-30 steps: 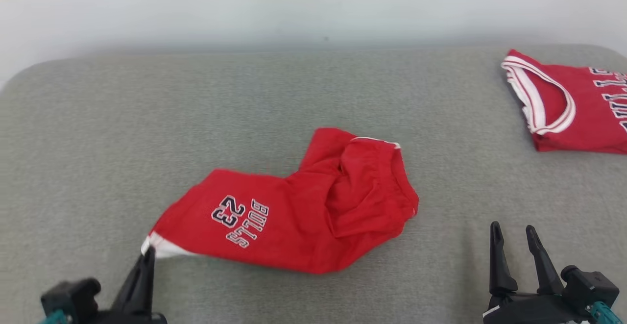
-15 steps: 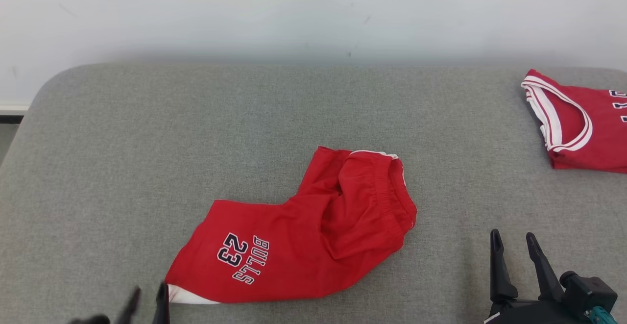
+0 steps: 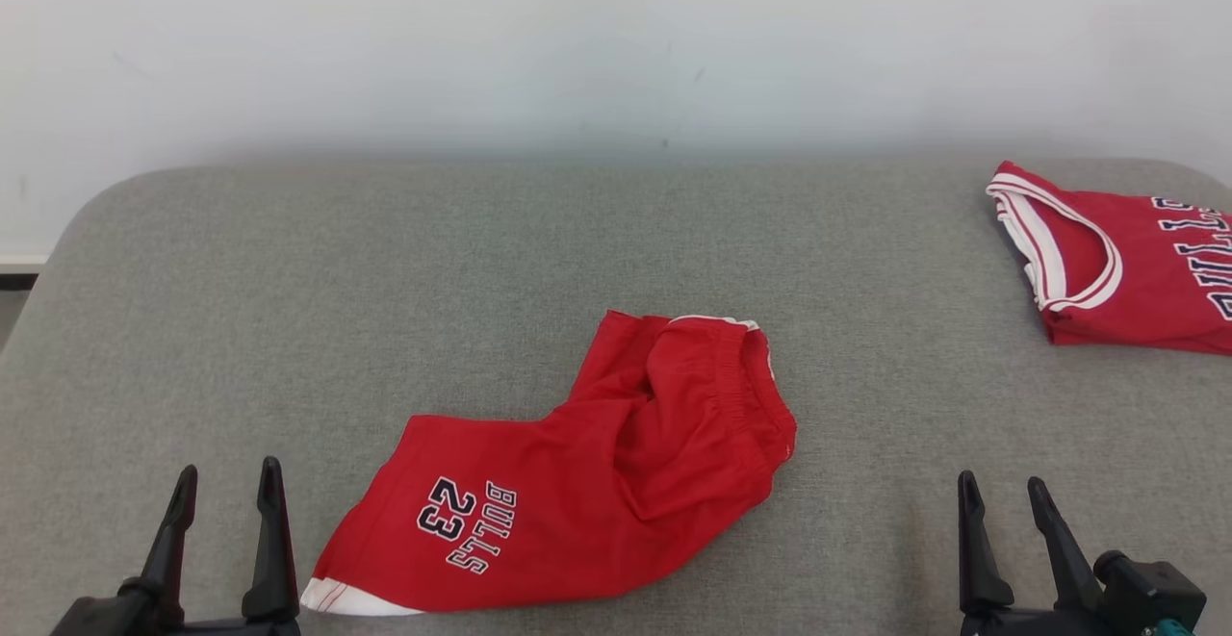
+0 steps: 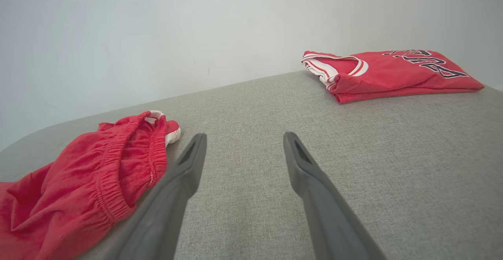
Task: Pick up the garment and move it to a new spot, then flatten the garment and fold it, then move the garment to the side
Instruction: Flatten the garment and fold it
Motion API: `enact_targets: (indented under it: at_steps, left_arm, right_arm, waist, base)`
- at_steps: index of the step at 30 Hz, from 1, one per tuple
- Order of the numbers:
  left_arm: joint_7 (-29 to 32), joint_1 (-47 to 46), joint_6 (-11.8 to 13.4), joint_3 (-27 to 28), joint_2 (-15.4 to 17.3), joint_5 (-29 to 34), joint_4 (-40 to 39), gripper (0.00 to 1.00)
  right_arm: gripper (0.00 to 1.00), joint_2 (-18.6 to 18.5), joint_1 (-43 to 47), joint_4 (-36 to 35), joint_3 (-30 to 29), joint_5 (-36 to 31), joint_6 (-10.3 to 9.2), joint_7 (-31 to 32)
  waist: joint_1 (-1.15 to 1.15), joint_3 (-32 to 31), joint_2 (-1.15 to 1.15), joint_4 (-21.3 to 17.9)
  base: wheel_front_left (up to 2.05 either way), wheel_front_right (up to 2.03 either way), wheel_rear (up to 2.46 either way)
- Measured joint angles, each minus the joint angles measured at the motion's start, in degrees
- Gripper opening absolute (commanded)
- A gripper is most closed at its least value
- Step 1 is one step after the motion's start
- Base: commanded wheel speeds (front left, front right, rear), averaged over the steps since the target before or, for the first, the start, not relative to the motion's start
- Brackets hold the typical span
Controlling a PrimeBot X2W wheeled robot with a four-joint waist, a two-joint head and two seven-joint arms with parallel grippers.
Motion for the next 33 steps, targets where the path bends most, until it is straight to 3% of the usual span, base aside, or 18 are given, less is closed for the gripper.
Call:
enact_targets:
  at_steps: [7, 15, 23, 33]
  left_arm:
    - [0.0, 1.4, -4.7, 5.1, -4.2, 6.0, -0.9, 1.00]
    - [0.0, 3.0, -7.8, 8.9, -8.0, 9.9, 0.2, 1.00]
    - [0.0, 2.8, -9.3, 10.1, -10.1, 12.3, 1.0, 1.00]
    - [0.0, 0.4, -10.3, 9.1, -11.9, 13.6, 2.8, 1.00]
  right_arm:
    - [1.00, -0.4, 1.5, 0.0, 0.5, 0.3, 0.00, 0.5]
    - [1.00, -1.0, 2.2, -0.1, 3.7, 0.5, 0.00, 1.0]
    - [1.00, -3.8, -4.1, 1.4, 13.5, 1.1, 0.00, 3.0]
    - [1.00, -5.8, -13.5, 12.4, 19.9, 3.4, 0.00, 4.5]
  waist:
    - [0.00, -1.0, 0.00, -1.0]
    - [0.00, -1.8, 0.00, -1.0]
    - [0.00, -2.1, 0.00, 0.6]
    - [0.01, -1.0, 0.00, 5.8]
  base:
    - [0.00, 0.00, 0.00]
    - [0.00, 0.00, 0.00]
    - [0.00, 0.00, 0.00]
    - [0.00, 0.00, 0.00]
